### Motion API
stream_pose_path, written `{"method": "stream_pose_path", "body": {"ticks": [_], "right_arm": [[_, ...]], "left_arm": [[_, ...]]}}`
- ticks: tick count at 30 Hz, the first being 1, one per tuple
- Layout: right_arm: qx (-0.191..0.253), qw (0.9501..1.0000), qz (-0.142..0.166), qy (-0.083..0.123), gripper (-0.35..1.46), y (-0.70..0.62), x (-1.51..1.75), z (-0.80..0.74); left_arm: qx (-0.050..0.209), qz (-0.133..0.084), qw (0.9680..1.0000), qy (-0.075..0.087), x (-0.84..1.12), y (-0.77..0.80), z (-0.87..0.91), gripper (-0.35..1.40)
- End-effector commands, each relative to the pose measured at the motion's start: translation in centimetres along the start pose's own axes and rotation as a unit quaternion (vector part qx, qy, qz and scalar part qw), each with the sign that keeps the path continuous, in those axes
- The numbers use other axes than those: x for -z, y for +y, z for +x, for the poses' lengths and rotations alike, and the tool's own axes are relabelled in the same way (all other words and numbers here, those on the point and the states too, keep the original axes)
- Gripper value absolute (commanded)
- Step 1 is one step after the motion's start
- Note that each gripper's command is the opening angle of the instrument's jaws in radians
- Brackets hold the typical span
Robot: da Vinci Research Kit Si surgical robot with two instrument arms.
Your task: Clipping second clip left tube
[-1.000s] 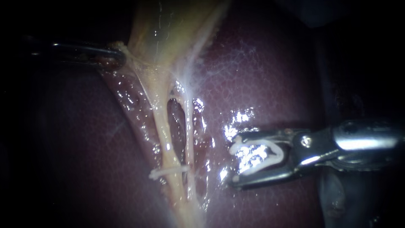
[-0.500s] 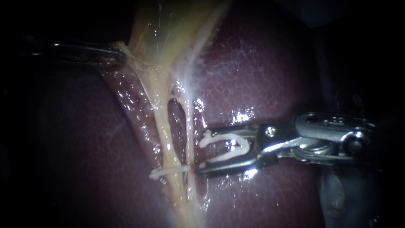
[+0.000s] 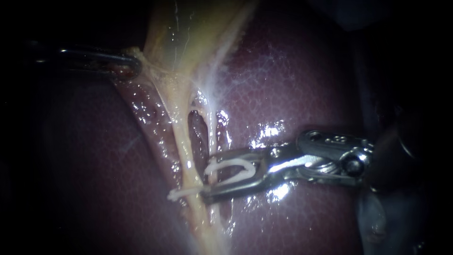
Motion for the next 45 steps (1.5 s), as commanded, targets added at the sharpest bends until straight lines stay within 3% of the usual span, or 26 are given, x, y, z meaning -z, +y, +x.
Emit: {"method": "stream_pose_path", "body": {"ticks": [1, 14, 19, 35, 45], "right_arm": [[-0.004, 1.0, 0.002, -0.002, 0.49, 0.02, -0.01, -0.01], [-0.016, 0.9999, 0.001, 0.005, 0.5, 0.28, -0.17, -0.12], [-0.026, 0.9995, 0.017, 0.012, 0.5, 0.33, -0.23, -0.11], [-0.048, 0.9942, 0.088, 0.04, 0.49, 0.27, -0.55, 0.06], [-0.075, 0.9839, 0.146, 0.069, 0.49, 0.05, -0.68, 0.19]], "left_arm": [[0.0, 0.0, 1.0, 0.0, 0.0, 0.0, 0.0, -0.35], [0.0, 0.0, 1.0, 0.0, 0.0, 0.0, 0.01, -0.35], [0.0, -0.001, 1.0, 0.0, -0.01, 0.0, 0.01, -0.35], [0.0, -0.001, 1.0, 0.0, -0.03, 0.0, 0.01, -0.35], [0.0, 0.0, 1.0, 0.0, -0.04, 0.0, 0.01, -0.35]]}}
